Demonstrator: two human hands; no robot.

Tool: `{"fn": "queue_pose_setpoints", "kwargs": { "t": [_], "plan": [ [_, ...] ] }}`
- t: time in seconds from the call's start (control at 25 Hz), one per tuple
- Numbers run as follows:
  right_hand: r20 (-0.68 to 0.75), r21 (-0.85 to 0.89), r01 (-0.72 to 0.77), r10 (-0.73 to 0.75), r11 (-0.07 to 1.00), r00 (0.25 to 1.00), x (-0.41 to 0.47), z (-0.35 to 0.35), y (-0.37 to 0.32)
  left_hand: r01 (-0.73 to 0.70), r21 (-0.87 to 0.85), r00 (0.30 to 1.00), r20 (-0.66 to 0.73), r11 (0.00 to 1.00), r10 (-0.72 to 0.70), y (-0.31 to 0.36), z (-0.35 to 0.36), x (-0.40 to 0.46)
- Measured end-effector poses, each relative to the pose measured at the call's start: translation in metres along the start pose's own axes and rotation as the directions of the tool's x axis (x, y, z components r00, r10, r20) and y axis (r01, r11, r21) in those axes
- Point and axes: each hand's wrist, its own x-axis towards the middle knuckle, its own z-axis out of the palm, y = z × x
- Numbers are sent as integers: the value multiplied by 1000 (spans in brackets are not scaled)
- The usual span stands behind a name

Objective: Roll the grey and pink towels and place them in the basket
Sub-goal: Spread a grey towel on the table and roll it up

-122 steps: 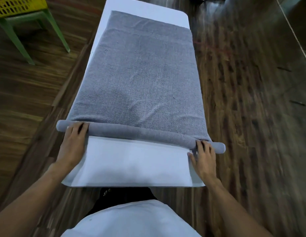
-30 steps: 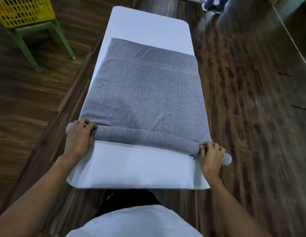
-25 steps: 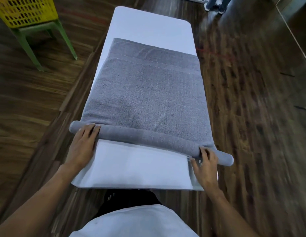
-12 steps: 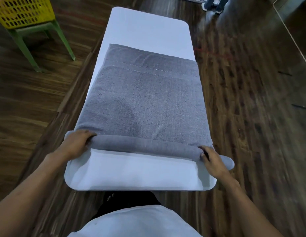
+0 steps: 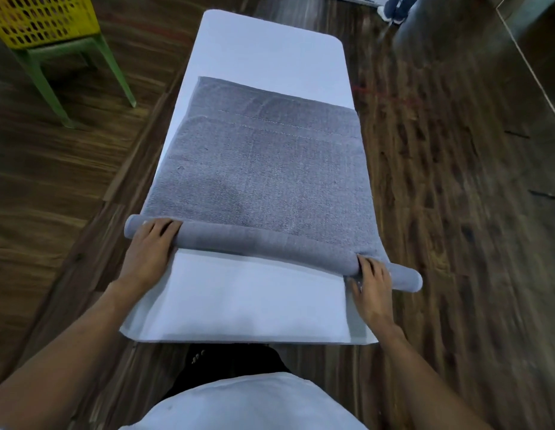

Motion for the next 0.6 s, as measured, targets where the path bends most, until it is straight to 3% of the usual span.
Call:
{"fn": "queue_pose_setpoints", "kwargs": {
  "t": [0.2, 0.36, 0.44, 0.52, 0.6],
  "plan": [
    [68, 51, -95, 91, 994, 993, 13, -5, -7, 37, -39, 995, 95, 999, -33, -3, -12, 11],
    [379, 20, -4, -4, 1000, 925, 3, -22, 21, -33, -23, 955, 296, 999, 38, -26, -15, -8],
    [465, 102, -32, -19, 994, 885, 13, -32, 24, -21, -69, 916, 399, 997, 46, -30, -18, 2],
    [351, 253, -152, 56, 955, 935, 24, -37, 18, 64, -213, 939, 343, 975, 13, -26, -21, 18],
    [105, 252, -236, 216, 939, 971, 28, -36, 2, 58, -187, 996, 74, 981, -45, -14, -24, 24]
  ]
}}
